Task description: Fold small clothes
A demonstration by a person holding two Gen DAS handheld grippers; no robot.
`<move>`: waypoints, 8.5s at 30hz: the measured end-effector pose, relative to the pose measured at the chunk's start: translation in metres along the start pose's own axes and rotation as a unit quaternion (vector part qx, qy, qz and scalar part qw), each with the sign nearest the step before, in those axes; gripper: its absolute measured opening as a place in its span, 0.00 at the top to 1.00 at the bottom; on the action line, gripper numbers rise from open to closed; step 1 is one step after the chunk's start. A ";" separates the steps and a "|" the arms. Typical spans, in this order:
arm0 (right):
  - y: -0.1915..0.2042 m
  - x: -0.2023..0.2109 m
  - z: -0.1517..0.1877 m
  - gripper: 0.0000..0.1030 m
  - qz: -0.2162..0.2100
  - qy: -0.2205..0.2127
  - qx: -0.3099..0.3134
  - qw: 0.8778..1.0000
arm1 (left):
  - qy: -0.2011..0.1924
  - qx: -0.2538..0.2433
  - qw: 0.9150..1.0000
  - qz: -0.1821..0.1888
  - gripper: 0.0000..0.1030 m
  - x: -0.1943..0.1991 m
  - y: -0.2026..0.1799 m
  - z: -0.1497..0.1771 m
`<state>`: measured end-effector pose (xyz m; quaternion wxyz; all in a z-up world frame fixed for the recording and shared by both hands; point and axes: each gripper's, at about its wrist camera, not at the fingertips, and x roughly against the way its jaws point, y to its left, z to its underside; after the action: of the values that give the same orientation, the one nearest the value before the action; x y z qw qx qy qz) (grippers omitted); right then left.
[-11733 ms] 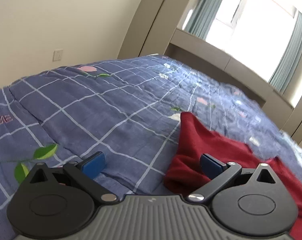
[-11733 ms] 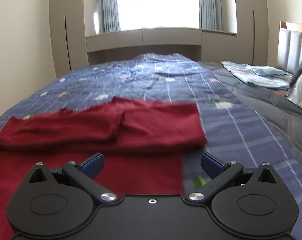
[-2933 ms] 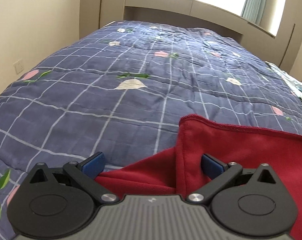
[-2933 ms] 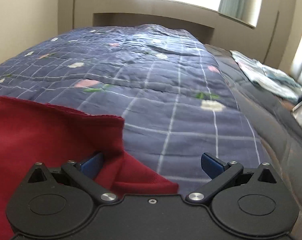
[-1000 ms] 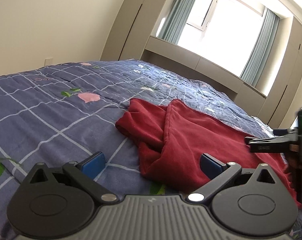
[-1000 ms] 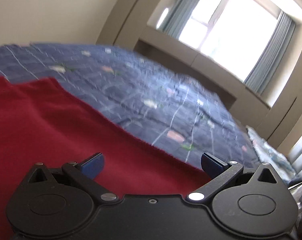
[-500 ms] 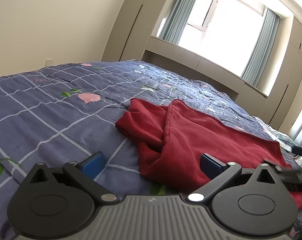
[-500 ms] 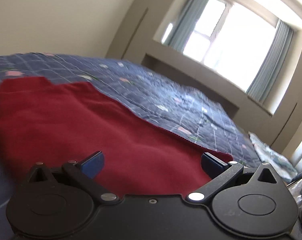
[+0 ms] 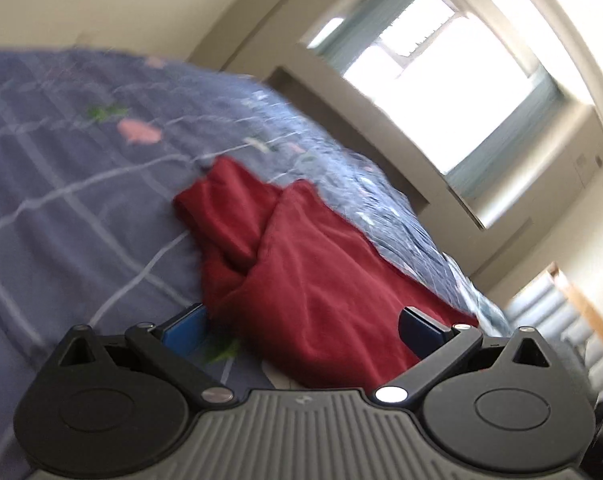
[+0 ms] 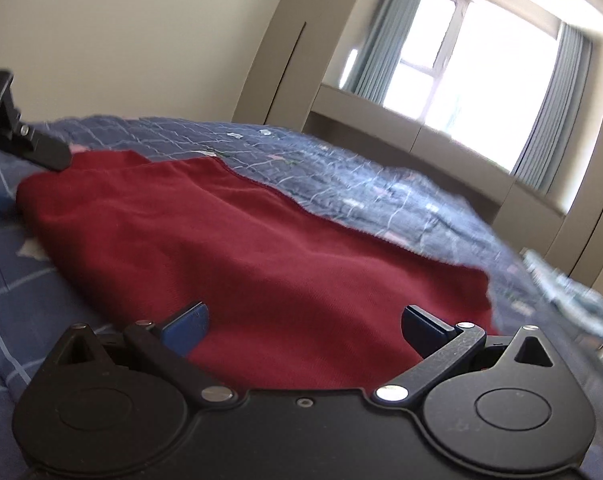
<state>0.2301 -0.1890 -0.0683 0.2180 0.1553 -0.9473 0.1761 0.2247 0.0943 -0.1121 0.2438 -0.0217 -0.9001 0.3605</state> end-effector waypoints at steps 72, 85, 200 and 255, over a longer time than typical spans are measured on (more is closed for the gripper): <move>-0.144 0.174 0.138 0.00 0.301 -0.096 -0.359 0.878 | 0.110 -0.418 0.889 0.148 0.93 -0.054 -0.299 0.128; -0.160 0.155 0.153 0.00 0.257 -0.061 -0.409 0.873 | 0.137 -0.432 0.885 0.108 0.91 -0.052 -0.270 0.153; -0.262 -0.072 0.052 0.01 0.097 0.079 -0.315 0.941 | 0.102 -0.196 0.972 -0.080 0.00 -0.213 -0.165 0.016; -0.243 0.003 0.088 0.00 -0.152 -0.013 -0.424 0.892 | 0.180 -0.171 0.968 0.037 0.01 -0.143 -0.162 0.033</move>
<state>0.2863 -0.4408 -0.0770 0.2750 0.1926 -0.8993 -0.2801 0.3581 -0.0774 -0.0862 0.3805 -0.1610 -0.8883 0.2005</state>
